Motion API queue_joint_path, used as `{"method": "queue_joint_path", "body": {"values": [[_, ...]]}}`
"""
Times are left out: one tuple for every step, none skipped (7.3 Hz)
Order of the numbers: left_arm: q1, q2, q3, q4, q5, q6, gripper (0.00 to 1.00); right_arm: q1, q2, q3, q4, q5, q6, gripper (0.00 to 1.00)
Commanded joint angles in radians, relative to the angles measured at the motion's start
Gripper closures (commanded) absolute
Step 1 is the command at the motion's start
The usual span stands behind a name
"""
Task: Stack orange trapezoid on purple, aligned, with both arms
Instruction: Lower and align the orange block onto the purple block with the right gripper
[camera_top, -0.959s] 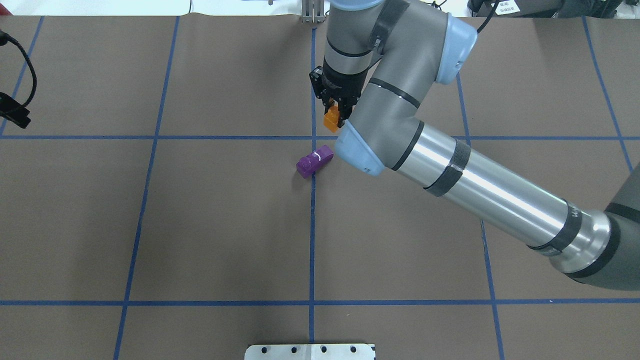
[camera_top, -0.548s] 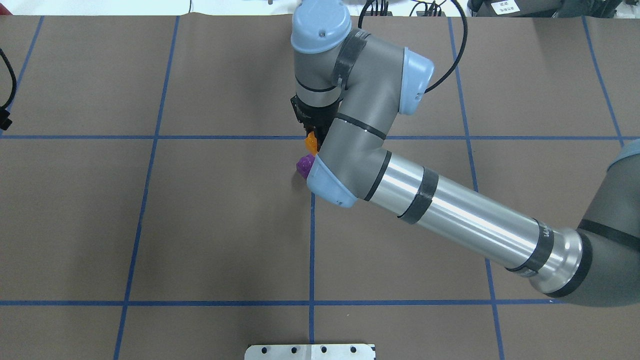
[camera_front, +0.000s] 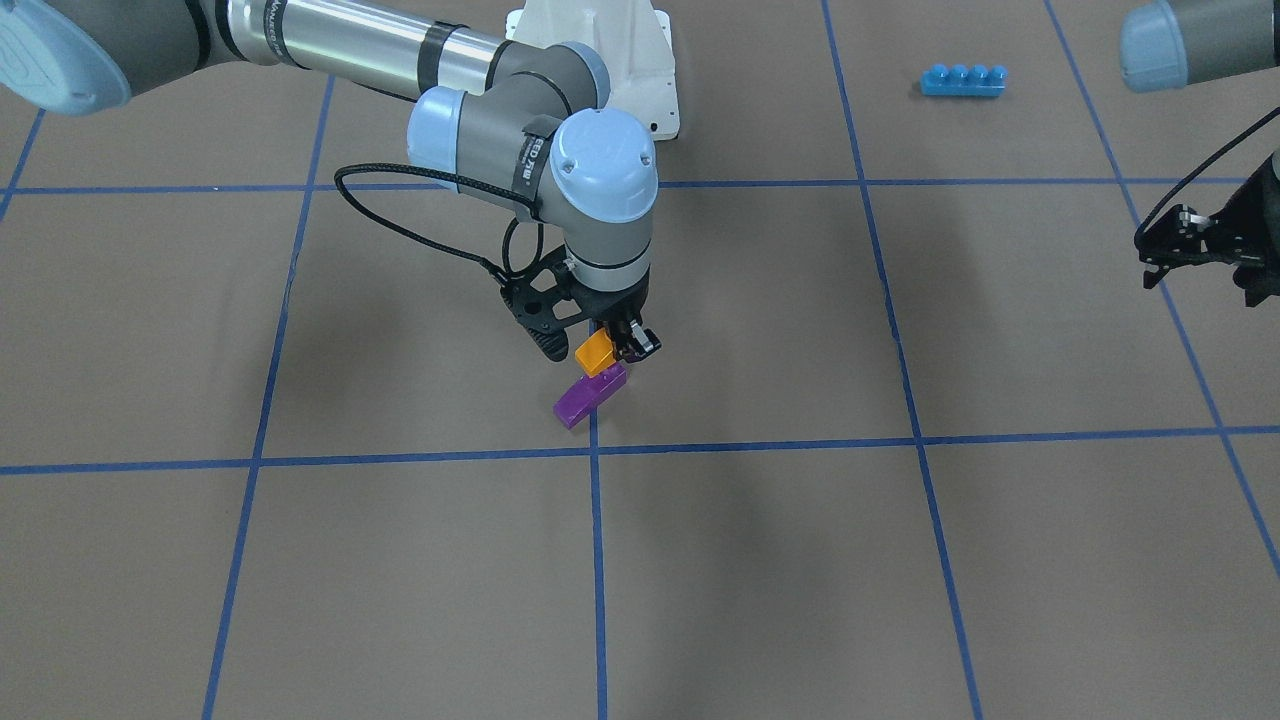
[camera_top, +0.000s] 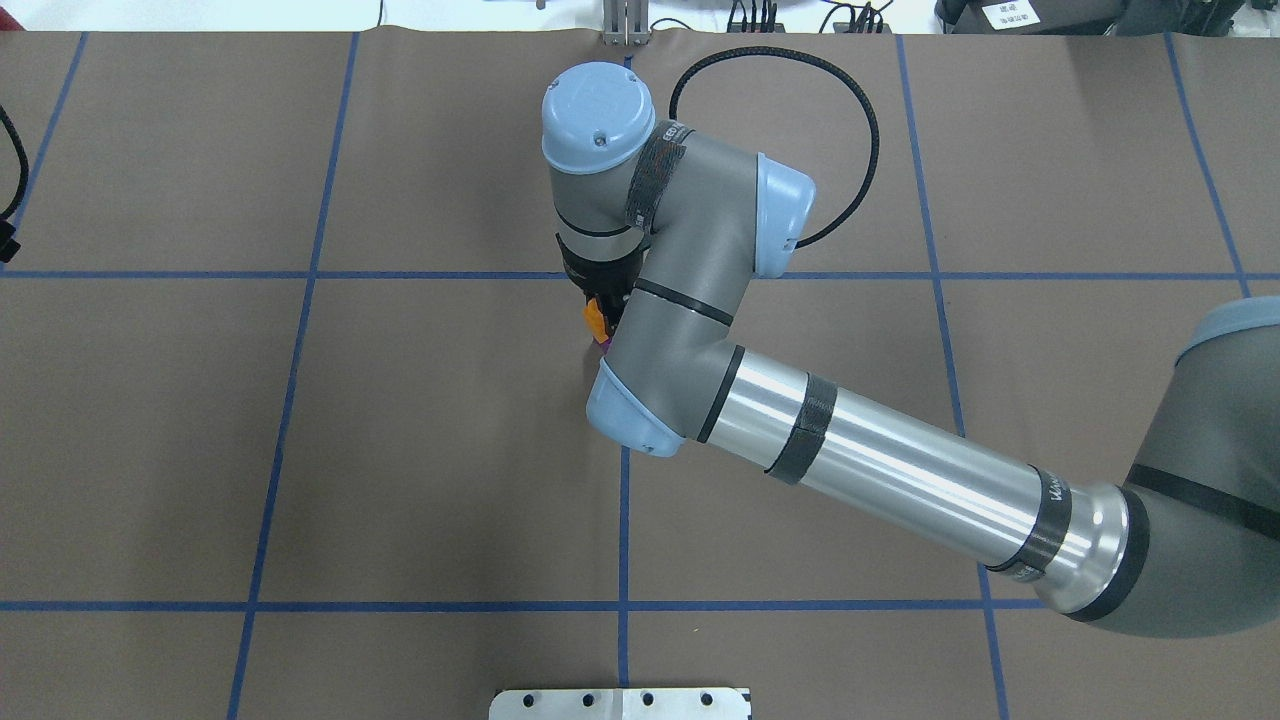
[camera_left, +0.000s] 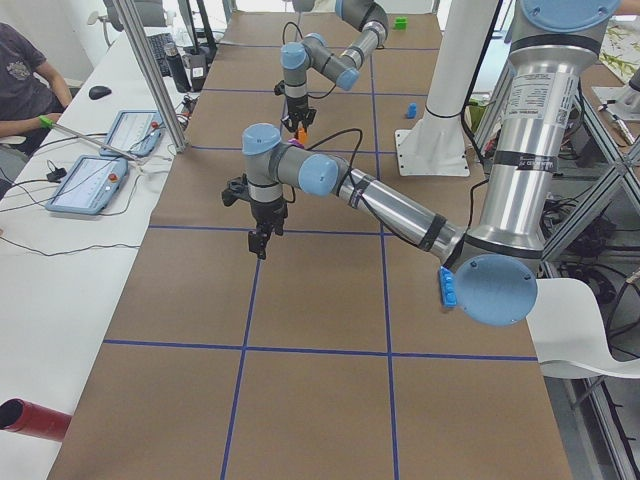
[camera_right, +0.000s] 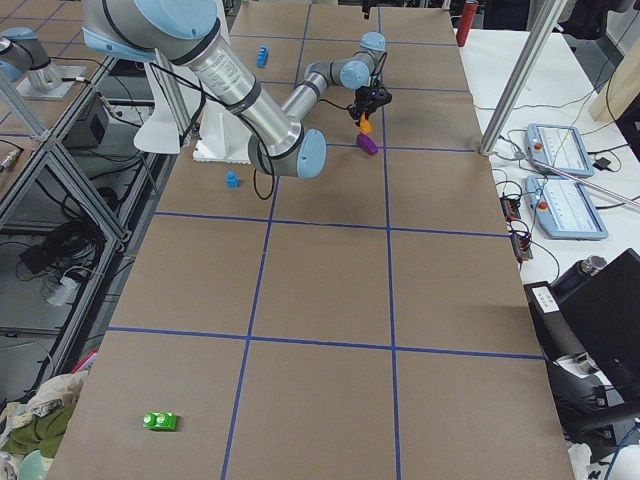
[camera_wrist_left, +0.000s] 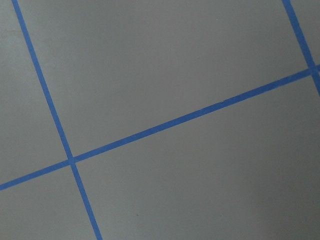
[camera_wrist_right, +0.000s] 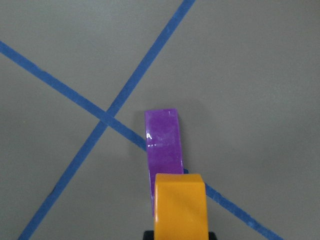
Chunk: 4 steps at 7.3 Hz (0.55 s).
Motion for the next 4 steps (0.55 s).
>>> {"method": "queue_joint_path", "body": {"values": [[0.002,-0.001,0.002,0.000,0.000,-0.001,0.00,0.003,-0.003,-0.007,0.002,-0.001,0.000,1.00],[0.002,-0.001,0.002,0.000,0.000,-0.001,0.00,0.003,-0.003,-0.008,0.002,-0.001,0.000,1.00],[0.000,0.000,-0.003,0.000,0.002,-0.001,0.00,0.000,-0.003,-0.013,0.002,-0.001,0.000,1.00],[0.000,0.000,-0.004,0.000,0.002,0.000,0.00,-0.002,-0.003,-0.025,0.004,-0.001,-0.003,1.00]]}}
